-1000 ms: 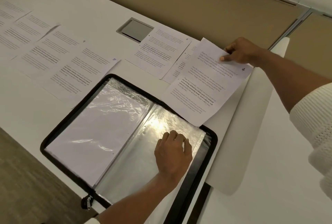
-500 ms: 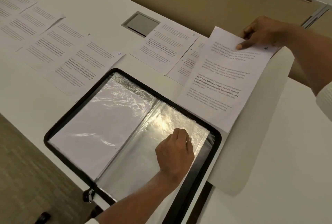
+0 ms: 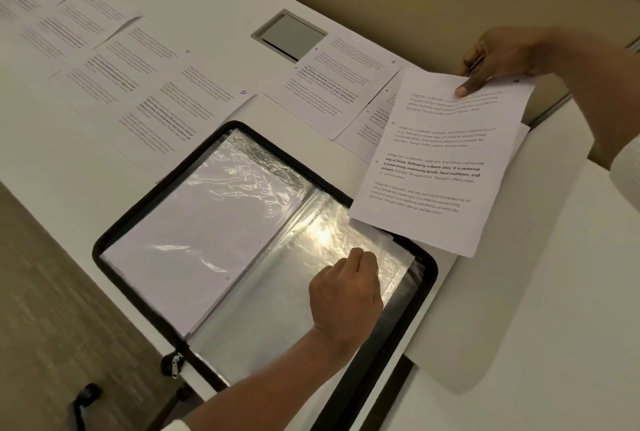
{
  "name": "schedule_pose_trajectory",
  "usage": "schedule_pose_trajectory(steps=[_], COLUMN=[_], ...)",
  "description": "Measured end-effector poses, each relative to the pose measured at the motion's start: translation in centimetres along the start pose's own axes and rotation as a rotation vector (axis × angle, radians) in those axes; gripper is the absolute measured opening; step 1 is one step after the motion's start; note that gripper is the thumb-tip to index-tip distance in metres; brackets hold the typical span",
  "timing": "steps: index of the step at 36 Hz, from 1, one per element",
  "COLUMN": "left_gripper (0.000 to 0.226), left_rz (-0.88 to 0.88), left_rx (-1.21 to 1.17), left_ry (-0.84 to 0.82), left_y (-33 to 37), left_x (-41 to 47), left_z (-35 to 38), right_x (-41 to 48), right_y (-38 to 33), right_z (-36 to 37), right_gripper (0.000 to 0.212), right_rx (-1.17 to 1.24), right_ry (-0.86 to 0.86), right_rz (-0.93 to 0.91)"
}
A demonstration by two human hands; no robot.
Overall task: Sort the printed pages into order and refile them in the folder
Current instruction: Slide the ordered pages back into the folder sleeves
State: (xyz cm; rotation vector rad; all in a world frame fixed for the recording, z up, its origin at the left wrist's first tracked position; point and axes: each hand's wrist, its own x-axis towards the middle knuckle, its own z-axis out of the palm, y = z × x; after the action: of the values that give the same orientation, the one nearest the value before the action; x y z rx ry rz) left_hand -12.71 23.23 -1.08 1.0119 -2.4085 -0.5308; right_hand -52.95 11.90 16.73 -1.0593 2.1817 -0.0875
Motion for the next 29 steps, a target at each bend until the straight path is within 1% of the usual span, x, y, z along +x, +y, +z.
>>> schedule_pose_trajectory(steps=[3, 9, 11, 13, 17, 22, 29], left_gripper=[0.026, 0.027, 0.025, 0.024, 0.023, 0.021, 0.019], left_rz=[0.005, 0.028, 0.034, 0.036, 0.031, 0.023, 0.033], left_rx=[0.005, -0.003, -0.009, -0.01, -0.018, -0.024, -0.029], left_ry=[0.004, 0.027, 0.032, 0.032, 0.035, 0.015, 0.015], left_y=[0.1, 0.2, 0.2, 0.2, 0.2, -0.1, -0.1], left_x=[0.0, 0.0, 0.0, -0.1, -0.1, -0.1, -0.1], left_z=[0.0, -0.2, -0.3, -0.4, -0.5, -0.5, -0.4], right_x=[0.5, 1.9, 2.2, 2.4, 2.2, 1.8, 2.1], right_y=[-0.6, -1.7, -2.1, -2.4, -2.5, -2.4, -1.9], right_z=[0.5, 1.6, 1.7, 1.6, 0.4, -0.9, -0.7], right_gripper=[0.018, 0.038, 0.041, 0.038, 0.027, 0.022, 0.02], right_rx=[-0.002, 0.013, 0.011, -0.004, -0.023, -0.061, -0.072], right_ry=[-0.008, 0.025, 0.037, 0.039, 0.042, 0.056, 0.021], right_rz=[0.003, 0.007, 0.002, -0.006, -0.007, -0.019, -0.012])
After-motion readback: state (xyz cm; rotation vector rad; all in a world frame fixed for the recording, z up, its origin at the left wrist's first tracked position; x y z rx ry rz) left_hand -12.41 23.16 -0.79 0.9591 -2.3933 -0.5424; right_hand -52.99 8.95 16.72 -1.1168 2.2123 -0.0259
